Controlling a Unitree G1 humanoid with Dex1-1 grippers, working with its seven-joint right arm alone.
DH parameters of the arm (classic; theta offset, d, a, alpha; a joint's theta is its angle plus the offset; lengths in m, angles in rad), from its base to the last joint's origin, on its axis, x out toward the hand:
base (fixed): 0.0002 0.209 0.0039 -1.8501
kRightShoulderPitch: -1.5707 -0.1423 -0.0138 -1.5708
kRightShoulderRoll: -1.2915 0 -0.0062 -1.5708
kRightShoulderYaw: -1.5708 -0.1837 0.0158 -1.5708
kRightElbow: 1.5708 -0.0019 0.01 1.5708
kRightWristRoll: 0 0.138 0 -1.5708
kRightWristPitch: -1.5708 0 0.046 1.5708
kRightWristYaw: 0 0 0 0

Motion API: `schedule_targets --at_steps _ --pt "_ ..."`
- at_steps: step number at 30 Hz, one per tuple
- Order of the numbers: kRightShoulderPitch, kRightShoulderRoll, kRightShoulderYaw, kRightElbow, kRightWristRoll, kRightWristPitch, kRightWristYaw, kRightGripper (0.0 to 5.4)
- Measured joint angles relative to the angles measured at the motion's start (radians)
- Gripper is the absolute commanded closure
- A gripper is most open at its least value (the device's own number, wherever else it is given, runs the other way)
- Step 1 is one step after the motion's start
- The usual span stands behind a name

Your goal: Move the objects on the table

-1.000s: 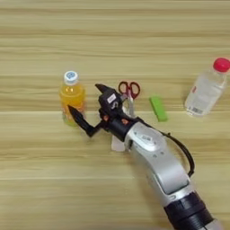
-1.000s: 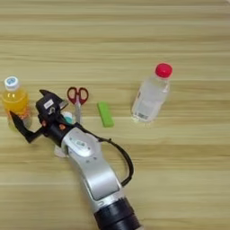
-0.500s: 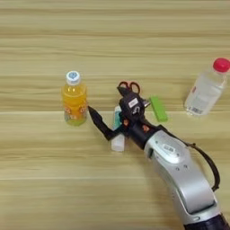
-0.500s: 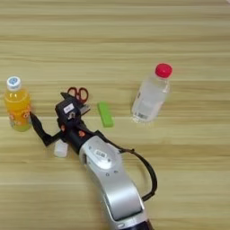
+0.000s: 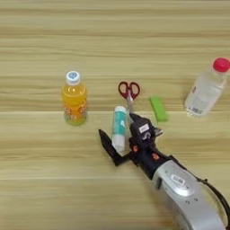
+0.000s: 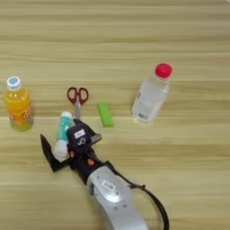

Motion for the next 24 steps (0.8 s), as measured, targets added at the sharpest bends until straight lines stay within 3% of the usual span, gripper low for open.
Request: schedule_targets --at_steps 7,24 --pt "0.016 0.015 -0.02 0.003 0.044 0.051 -0.014 0.04" --pt "0.008 0.015 -0.007 0.053 0.058 0.107 -0.014 0.04"
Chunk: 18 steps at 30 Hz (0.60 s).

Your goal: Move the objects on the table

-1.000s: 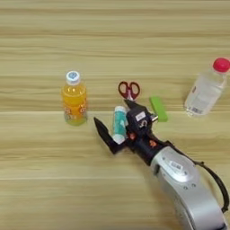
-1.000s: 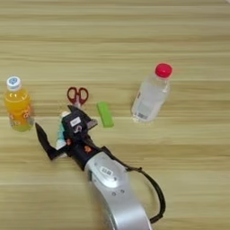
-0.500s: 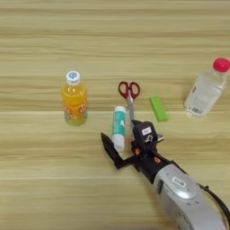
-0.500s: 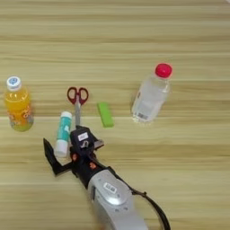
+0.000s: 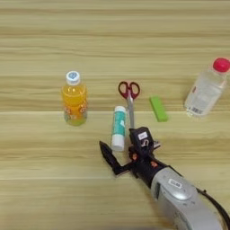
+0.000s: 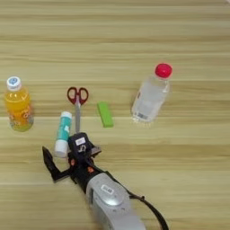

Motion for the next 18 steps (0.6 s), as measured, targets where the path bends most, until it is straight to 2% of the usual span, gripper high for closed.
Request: schedule_targets --at_steps 13,18 --pt "-0.015 0.001 0.007 0.014 0.0 0.0 -0.001 0.04" --pt "-0.021 0.003 0.007 0.027 -0.001 -0.001 -0.002 0.54"
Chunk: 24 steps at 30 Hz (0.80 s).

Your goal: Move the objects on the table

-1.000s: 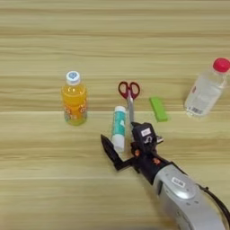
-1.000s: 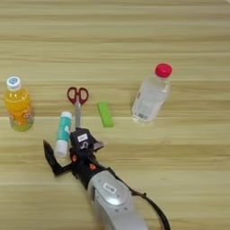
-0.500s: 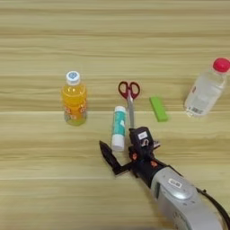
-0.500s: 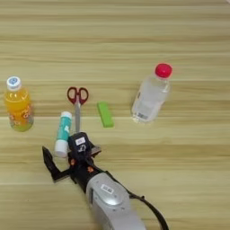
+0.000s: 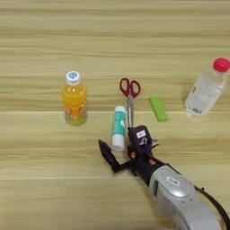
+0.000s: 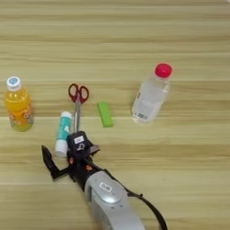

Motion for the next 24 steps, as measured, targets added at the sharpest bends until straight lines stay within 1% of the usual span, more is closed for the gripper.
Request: schedule_targets --at_steps 18,22,24 --pt "0.001 0.007 -0.003 0.008 0.0 0.005 -0.002 2.45" --pt "0.002 0.008 -0.003 0.008 0.0 0.007 -0.002 3.04" --pt "0.003 0.008 -0.003 0.008 0.0 0.007 -0.002 3.19"
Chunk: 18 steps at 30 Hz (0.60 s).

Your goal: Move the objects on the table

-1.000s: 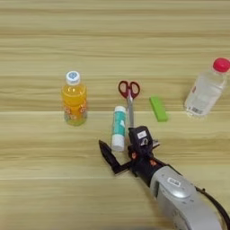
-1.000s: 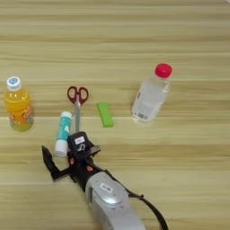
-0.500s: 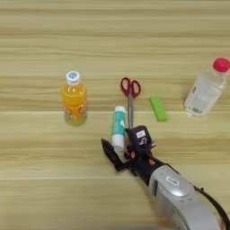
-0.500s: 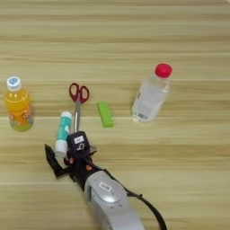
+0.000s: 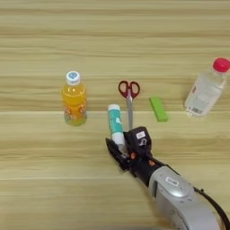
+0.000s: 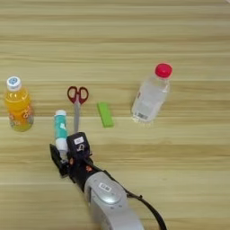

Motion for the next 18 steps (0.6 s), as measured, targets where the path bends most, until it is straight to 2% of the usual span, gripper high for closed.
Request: schedule_targets --at_steps 5,18 --pt "0.001 0.002 0.0 0.0 0.0 0.002 -0.001 3.69" --pt "0.001 0.004 -0.001 0.0 -0.001 0.002 -0.002 3.71"
